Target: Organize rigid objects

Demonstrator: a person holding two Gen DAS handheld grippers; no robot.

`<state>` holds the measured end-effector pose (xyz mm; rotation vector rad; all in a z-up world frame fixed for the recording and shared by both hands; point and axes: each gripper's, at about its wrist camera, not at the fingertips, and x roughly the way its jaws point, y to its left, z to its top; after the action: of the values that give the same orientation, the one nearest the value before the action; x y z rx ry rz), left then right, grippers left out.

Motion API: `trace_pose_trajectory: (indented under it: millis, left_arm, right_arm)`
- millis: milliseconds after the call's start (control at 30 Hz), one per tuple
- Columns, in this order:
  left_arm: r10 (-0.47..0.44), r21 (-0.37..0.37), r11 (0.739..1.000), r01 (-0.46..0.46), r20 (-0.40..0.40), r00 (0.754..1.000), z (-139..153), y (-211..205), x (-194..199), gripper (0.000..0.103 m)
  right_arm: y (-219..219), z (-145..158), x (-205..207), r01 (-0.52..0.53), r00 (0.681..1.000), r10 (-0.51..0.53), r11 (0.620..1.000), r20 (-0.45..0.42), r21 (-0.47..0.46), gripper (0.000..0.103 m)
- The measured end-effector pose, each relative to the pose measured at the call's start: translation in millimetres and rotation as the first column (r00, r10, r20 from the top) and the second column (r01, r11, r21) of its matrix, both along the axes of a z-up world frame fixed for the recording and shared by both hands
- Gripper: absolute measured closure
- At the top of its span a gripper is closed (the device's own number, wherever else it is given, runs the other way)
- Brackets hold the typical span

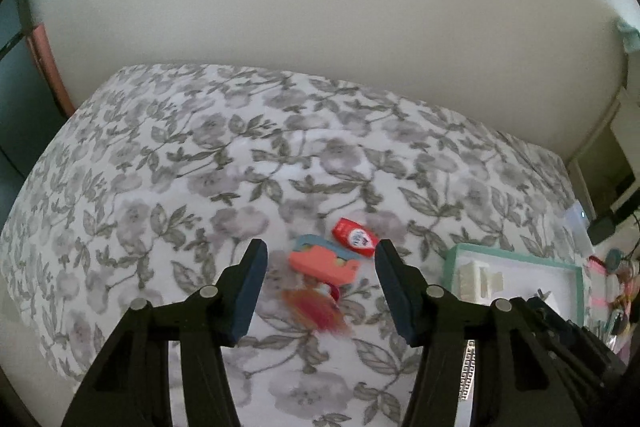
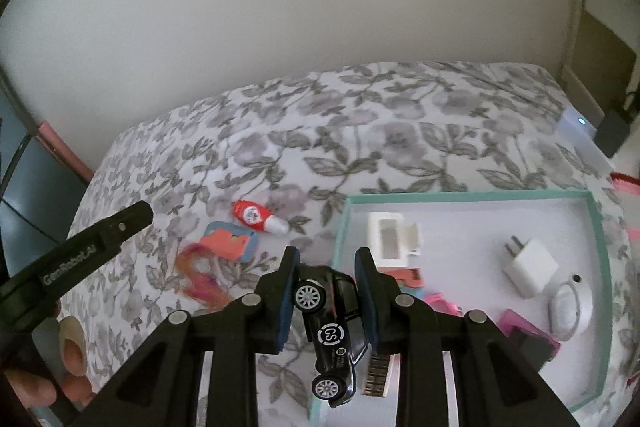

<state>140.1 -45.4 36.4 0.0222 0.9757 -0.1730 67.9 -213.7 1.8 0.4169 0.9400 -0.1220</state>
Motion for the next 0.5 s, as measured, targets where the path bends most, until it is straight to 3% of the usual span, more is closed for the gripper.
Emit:
trace_pose_trajectory:
  millis: [200, 367, 500]
  left_arm:
    - [-0.013, 0.028, 1.0, 0.013, -0.026, 1.0, -9.3, -12.3, -1.8, 0.045]
    - [0.036, 0.041, 0.999, -0.033, -0.089, 0.995, -30.9, -3.0, 5.5, 0.044]
    - [0.071, 0.048, 0.997, -0.065, -0.148, 0.986, -50.3, 4.9, 12.1, 0.031]
  right_arm:
    - [-18.5, -3.7, -8.9, 0.029, 1.0, -0.029, 0.999, -0.01, 0.02, 0.073]
    - [-23.8, -13.2, -9.3, 0.033, 0.999, -0.031, 0.999, -0.039, 0.036, 0.073]
    - [-25.0, -21.1, -7.4, 0.032, 0.998, -0.029, 0.998, -0.061, 0.061, 0.073]
